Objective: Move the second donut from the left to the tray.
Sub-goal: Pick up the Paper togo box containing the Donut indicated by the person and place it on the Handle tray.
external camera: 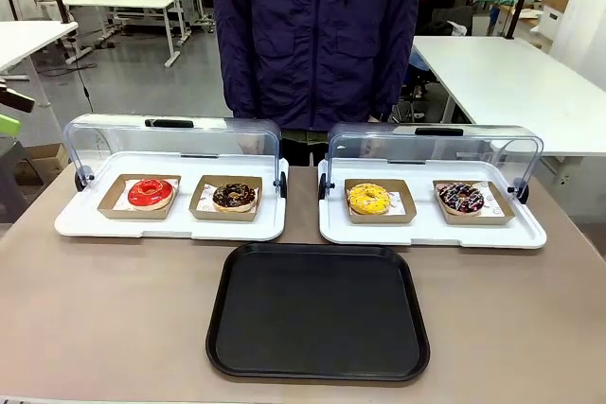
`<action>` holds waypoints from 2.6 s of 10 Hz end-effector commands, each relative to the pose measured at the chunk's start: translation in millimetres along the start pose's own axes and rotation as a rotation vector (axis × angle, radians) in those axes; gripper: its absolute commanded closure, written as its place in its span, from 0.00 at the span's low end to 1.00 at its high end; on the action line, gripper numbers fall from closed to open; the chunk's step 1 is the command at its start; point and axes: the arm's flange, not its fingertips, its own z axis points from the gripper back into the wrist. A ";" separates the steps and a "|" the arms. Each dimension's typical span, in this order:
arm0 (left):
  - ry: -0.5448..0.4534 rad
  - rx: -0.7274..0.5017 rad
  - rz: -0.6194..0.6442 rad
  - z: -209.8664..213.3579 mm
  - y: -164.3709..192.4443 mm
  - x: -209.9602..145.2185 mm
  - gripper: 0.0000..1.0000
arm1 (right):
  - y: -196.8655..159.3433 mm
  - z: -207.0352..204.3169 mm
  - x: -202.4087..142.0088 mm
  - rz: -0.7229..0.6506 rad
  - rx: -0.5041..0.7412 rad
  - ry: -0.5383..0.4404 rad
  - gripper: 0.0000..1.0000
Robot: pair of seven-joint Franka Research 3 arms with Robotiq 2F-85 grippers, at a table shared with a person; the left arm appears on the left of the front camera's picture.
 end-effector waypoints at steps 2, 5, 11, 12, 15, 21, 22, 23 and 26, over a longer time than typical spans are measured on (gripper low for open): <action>-0.058 -0.001 -0.004 -5.7 -1.5 -4.8 0.00 | -12.5 5.6 -6.0 -0.004 0.045 -0.078 0.00; -0.054 -0.003 0.019 -1.4 0.1 -8.8 0.00 | -8.6 2.6 -8.3 -0.024 0.039 -0.084 0.00; -0.054 -0.003 0.019 -1.4 0.1 -8.8 0.00 | -8.6 2.6 -8.3 -0.024 0.039 -0.084 0.00; -0.054 -0.003 0.019 -1.4 0.1 -8.8 0.00 | -8.6 2.6 -8.3 -0.024 0.039 -0.084 0.00; -0.054 -0.003 0.019 -1.4 0.1 -8.8 0.00 | -8.6 2.6 -8.3 -0.024 0.039 -0.084 0.00; -0.054 -0.003 0.019 -1.4 0.1 -8.8 0.00 | -8.6 2.6 -8.3 -0.024 0.039 -0.084 0.00; -0.054 -0.003 0.019 -1.4 0.1 -8.8 0.00 | -8.6 2.6 -8.3 -0.024 0.039 -0.084 0.00; -0.054 -0.003 0.019 -1.4 0.1 -8.8 0.00 | -8.6 2.6 -8.3 -0.024 0.039 -0.084 0.00; -0.054 -0.003 0.019 -1.4 0.1 -8.8 0.00 | -8.6 2.6 -8.3 -0.024 0.039 -0.084 0.00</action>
